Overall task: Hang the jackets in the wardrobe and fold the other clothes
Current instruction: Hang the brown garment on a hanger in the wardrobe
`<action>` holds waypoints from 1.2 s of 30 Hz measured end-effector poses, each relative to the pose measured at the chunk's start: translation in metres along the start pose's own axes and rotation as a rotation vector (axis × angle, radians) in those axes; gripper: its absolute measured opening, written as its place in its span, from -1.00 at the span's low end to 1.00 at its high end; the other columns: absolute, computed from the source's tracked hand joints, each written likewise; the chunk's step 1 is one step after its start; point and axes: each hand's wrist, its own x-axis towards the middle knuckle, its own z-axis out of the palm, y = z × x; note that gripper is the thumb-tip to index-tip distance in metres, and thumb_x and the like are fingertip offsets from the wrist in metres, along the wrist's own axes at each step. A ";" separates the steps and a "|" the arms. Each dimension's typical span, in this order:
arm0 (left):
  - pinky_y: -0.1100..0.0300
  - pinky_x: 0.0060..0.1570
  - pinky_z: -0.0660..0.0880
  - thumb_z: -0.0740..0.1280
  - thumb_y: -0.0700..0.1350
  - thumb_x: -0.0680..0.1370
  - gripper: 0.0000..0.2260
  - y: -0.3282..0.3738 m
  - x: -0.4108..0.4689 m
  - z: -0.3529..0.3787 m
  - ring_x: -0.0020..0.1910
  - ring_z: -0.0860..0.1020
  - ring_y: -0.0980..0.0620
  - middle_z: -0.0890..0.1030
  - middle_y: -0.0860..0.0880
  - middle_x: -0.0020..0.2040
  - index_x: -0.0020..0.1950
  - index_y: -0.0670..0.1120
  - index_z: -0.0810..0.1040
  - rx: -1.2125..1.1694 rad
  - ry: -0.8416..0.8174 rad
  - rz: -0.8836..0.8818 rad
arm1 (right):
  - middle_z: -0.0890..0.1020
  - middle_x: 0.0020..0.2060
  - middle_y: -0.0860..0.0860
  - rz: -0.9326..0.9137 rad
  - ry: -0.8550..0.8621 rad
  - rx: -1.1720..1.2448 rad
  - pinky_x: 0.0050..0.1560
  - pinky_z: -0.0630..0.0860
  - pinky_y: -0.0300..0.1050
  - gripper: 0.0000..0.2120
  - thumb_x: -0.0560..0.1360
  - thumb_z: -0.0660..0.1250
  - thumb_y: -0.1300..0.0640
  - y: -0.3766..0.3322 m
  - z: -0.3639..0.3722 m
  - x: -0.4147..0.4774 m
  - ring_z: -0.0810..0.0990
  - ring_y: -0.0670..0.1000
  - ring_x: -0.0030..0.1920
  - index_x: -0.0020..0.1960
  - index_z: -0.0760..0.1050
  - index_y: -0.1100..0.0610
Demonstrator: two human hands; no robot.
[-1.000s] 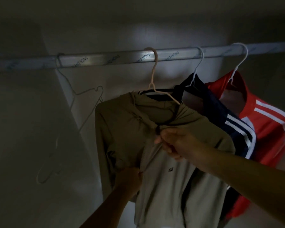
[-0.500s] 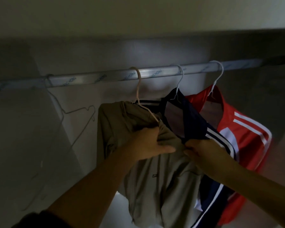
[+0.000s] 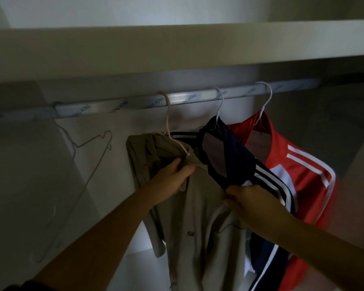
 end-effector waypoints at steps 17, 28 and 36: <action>0.14 -0.15 0.39 0.35 -0.14 0.54 -0.81 0.014 0.013 0.024 -0.23 0.45 -0.02 0.50 -0.17 -0.24 -0.21 -0.19 0.45 -0.240 0.305 0.042 | 0.32 -0.40 -0.13 0.111 -0.216 -0.159 -0.25 0.30 -0.21 -0.64 0.59 0.17 -0.05 0.023 -0.001 -0.028 0.38 -0.14 -0.32 -0.34 0.16 -0.07; 0.21 -0.35 0.30 0.33 0.00 0.53 -0.78 0.011 0.002 0.033 -0.29 0.45 0.07 0.48 0.01 -0.31 -0.27 -0.03 0.44 -0.083 0.342 -0.022 | 0.62 -0.05 -0.04 0.156 -0.132 -0.129 -0.01 0.54 -0.10 -0.81 0.58 0.16 0.00 -0.004 -0.012 -0.060 0.60 -0.02 -0.07 0.09 0.48 0.04; 0.15 0.18 0.39 0.34 -0.22 0.50 -0.55 0.027 -0.071 0.058 0.20 0.45 -0.04 0.46 -0.08 0.24 0.38 -0.14 0.37 -0.111 0.336 -0.074 | 0.52 -0.22 -0.14 0.246 -0.066 0.108 -0.25 0.37 -0.36 -0.86 0.57 0.20 0.03 -0.019 -0.021 -0.127 0.51 -0.19 -0.25 -0.10 0.50 -0.01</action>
